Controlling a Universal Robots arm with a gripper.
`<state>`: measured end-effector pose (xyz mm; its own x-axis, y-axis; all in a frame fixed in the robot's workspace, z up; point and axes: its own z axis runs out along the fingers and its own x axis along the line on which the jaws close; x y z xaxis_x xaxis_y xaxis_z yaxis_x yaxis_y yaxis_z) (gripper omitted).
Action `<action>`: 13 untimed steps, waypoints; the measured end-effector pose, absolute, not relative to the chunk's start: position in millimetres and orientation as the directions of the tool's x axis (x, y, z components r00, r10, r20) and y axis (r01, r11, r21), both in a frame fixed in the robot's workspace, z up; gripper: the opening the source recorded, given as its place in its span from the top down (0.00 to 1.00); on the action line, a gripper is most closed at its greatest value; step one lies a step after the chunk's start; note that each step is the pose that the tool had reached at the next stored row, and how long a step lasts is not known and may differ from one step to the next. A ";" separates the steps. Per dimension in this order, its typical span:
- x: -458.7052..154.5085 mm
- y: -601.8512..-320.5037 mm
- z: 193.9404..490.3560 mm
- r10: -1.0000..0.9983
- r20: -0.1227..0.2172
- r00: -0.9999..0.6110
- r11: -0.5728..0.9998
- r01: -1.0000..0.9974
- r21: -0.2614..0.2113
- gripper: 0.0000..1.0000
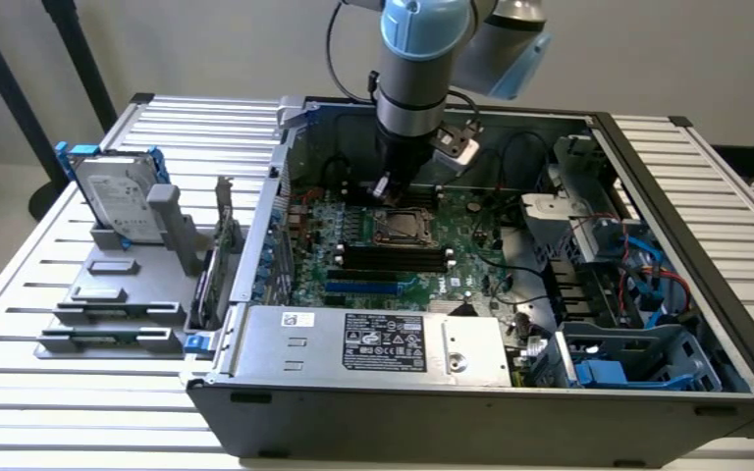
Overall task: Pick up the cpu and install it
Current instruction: 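Install the first cpu locking lever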
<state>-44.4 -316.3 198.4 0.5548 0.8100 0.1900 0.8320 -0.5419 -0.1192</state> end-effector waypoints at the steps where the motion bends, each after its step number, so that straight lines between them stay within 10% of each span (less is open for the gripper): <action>1: -44.0 -316.2 198.3 0.810 0.190 0.555 -0.542 0.832 -0.119 0.89; 13: -38.2 -316.3 197.8 0.812 0.187 0.552 -0.540 0.834 -0.117 0.89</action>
